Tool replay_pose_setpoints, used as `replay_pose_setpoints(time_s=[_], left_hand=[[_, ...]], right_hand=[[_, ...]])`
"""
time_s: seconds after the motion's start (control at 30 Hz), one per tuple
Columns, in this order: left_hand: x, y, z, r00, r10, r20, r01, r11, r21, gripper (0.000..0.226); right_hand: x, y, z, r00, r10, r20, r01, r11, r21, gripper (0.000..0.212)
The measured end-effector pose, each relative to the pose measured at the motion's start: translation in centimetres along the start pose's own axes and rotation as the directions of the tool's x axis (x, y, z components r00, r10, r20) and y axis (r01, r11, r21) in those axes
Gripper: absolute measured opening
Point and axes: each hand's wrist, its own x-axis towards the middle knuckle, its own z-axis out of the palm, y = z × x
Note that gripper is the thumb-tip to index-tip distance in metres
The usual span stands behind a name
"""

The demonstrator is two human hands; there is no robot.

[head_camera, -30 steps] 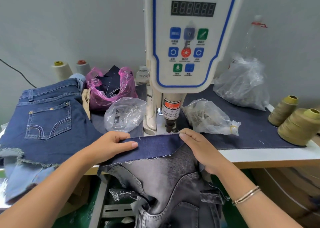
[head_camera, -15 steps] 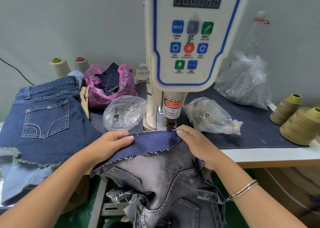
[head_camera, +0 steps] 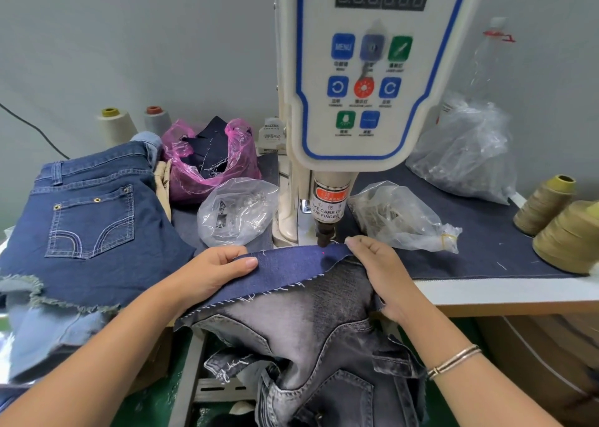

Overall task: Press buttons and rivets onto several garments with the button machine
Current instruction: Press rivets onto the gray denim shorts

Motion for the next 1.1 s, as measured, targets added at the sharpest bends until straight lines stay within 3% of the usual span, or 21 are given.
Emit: replay_pose_setpoints(time_s=[0.17,0.23,0.33,0.43,0.57,0.83,0.93,1.1], left_hand=[[0.2,-0.1,0.0,1.000,-0.023,0.014,0.023,1.000,-0.013,0.061],[0.2,0.0,0.0,0.999,-0.035,0.020,0.036,0.999,-0.041,0.059],[0.2,0.1,-0.1,0.998,-0.049,0.036,0.052,0.997,-0.066,0.062],[0.2,0.3,-0.1,0.996,-0.060,0.064,0.065,0.994,-0.082,0.067],[0.2,0.7,-0.1,0.994,-0.075,0.081,0.084,0.990,-0.117,0.062],[0.5,0.8,-0.1,0.992,-0.115,0.056,0.121,0.984,-0.134,0.053],[0.6,0.7,-0.1,0.990,-0.128,0.062,0.136,0.982,-0.132,0.037],[0.5,0.8,0.0,0.991,-0.122,0.062,0.128,0.986,-0.103,0.029]], right_hand=[[0.0,-0.3,-0.6,0.999,0.017,0.051,-0.014,0.999,-0.044,0.028],[-0.1,-0.8,-0.7,0.994,0.028,0.107,-0.015,0.993,-0.118,0.040],[-0.2,-1.1,-0.9,0.988,0.027,0.150,0.007,0.976,-0.218,0.031],[-0.2,-1.3,-1.1,0.982,0.050,0.180,-0.015,0.982,-0.188,0.031],[-0.1,-1.3,-1.3,0.971,0.077,0.227,-0.053,0.993,-0.109,0.026],[0.2,-0.4,-0.5,0.997,0.032,0.068,-0.031,0.999,-0.018,0.030],[0.2,-0.3,-0.5,0.997,0.034,0.063,-0.035,0.999,0.008,0.028],[0.0,-0.2,-0.6,0.998,0.030,0.059,-0.031,0.999,0.019,0.030]])
